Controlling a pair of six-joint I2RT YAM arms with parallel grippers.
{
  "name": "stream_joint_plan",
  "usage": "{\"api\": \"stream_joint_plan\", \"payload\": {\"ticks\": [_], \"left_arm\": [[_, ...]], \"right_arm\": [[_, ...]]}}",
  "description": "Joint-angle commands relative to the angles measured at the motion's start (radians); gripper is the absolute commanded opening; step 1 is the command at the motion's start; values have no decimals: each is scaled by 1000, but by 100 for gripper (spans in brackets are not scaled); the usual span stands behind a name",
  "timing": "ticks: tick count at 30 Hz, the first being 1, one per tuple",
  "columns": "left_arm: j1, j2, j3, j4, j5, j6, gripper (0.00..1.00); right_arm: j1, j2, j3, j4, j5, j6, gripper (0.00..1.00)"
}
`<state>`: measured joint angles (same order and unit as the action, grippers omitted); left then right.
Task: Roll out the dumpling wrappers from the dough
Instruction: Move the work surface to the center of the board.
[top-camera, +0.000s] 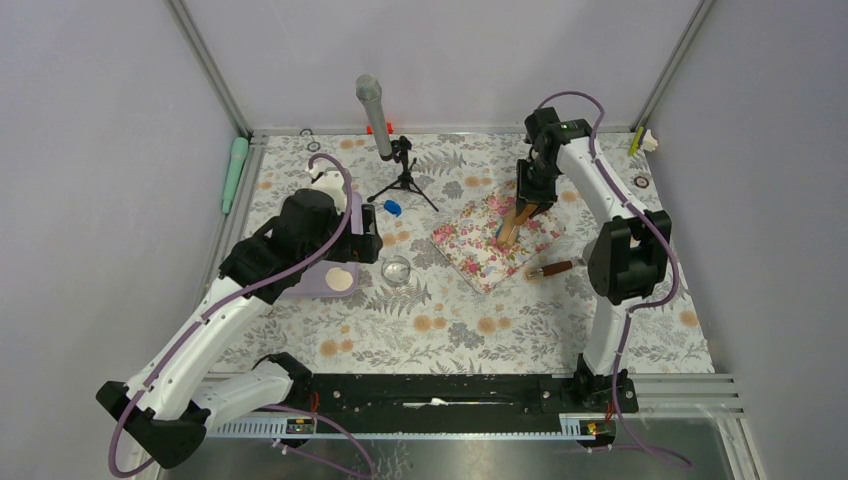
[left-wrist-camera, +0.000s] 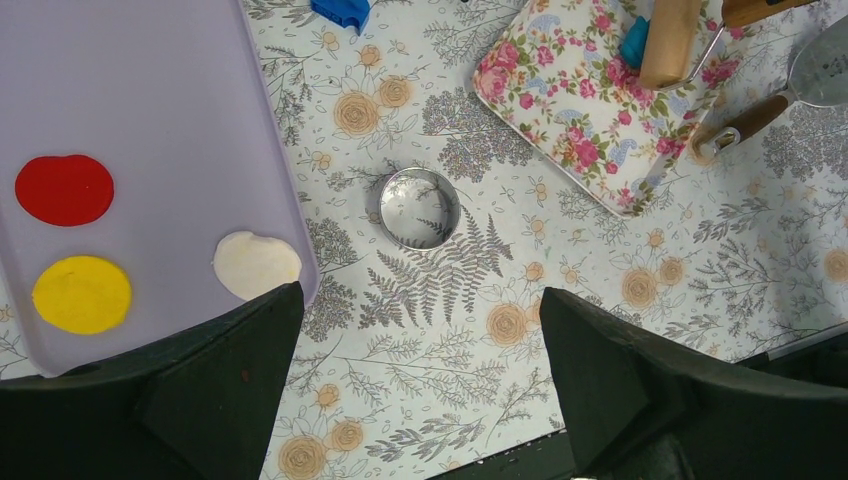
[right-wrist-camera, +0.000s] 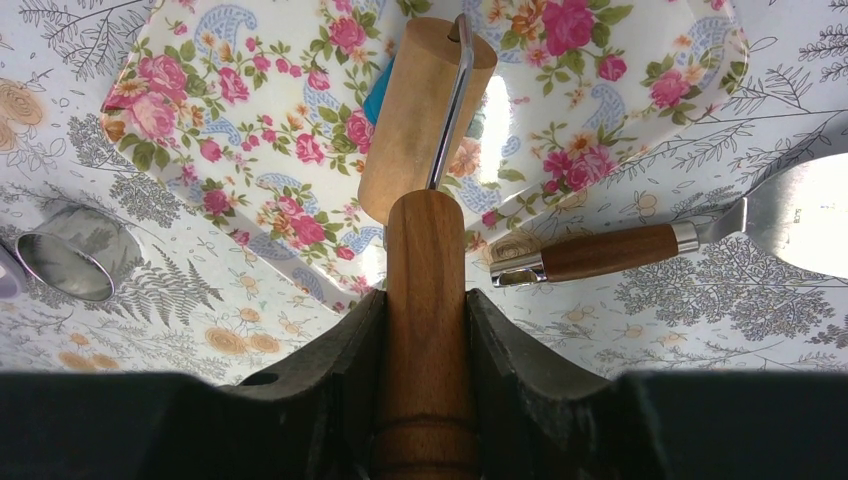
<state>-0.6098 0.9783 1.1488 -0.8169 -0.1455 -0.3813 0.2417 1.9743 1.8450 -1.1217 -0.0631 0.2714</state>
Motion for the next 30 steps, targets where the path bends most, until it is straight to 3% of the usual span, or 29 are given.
{"api": "stream_joint_plan", "payload": {"ticks": [1, 14, 30], "left_arm": [[-2, -19, 1, 37, -14, -10, 99], [-2, -1, -14, 59, 0, -3, 99], [-1, -16, -28, 30, -20, 33, 99]], "right_arm": [[10, 14, -105, 130, 86, -2, 0], [-15, -40, -201, 147, 86, -35, 0], [20, 136, 144, 4, 80, -25, 0]]}}
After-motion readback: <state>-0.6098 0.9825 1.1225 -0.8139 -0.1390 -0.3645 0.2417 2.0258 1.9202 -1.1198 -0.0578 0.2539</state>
